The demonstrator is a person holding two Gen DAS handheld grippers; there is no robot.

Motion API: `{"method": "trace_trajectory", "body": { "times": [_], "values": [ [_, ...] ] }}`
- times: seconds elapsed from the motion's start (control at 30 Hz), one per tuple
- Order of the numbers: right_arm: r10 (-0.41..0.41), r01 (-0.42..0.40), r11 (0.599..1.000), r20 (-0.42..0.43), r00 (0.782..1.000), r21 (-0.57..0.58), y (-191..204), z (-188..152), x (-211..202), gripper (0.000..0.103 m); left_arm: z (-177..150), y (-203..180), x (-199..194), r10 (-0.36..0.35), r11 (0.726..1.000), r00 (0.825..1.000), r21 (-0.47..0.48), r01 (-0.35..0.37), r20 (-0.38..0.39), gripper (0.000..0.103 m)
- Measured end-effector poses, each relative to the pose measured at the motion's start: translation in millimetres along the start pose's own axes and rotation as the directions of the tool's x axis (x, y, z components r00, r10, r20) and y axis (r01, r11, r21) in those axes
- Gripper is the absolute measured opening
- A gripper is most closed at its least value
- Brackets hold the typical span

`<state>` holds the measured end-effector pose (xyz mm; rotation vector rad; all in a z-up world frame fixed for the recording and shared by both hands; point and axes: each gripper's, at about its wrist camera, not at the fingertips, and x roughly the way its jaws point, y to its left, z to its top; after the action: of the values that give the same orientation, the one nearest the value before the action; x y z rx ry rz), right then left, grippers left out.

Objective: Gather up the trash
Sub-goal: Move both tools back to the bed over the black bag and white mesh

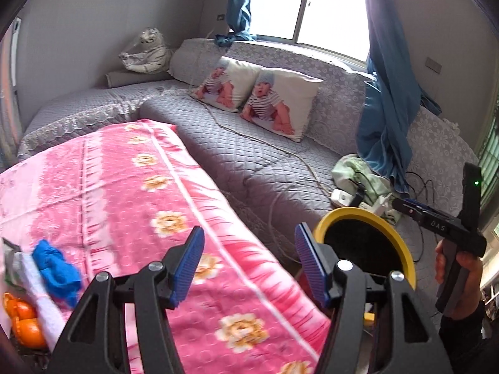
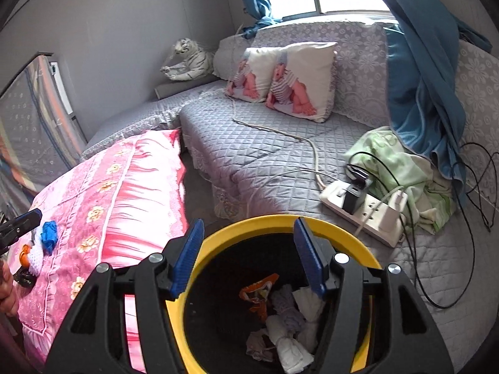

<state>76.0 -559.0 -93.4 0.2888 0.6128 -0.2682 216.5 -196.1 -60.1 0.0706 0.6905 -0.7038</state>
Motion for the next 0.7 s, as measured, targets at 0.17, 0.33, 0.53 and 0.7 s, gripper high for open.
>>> {"method": "trace_trajectory", "body": {
  "times": [0.17, 0.33, 0.53, 0.7],
  "values": [
    [0.132, -0.132, 0.987, -0.011, 0.991, -0.089, 67, 10, 15, 0.060, -20, 72, -53, 0.157, 0.985, 0.987, -0.082, -0.155, 0.024, 0.065],
    [0.279, -0.288, 0.942, -0.073, 0.957, -0.171, 147, 17, 36, 0.062, -51, 128, -98, 0.263, 0.952, 0.965, -0.166, -0.257, 0.013, 0.073],
    [0.386, -0.418, 0.864, -0.166, 0.908, -0.281, 248, 9, 57, 0.062, -85, 162, -137, 0.343, 0.919, 0.939, -0.205, -0.336, 0.001, 0.078],
    [0.427, -0.491, 0.805, -0.250, 0.869, -0.333, 313, -3, 73, 0.062, -109, 180, -152, 0.358, 0.903, 0.933, -0.248, -0.351, -0.018, 0.078]
  ]
}}
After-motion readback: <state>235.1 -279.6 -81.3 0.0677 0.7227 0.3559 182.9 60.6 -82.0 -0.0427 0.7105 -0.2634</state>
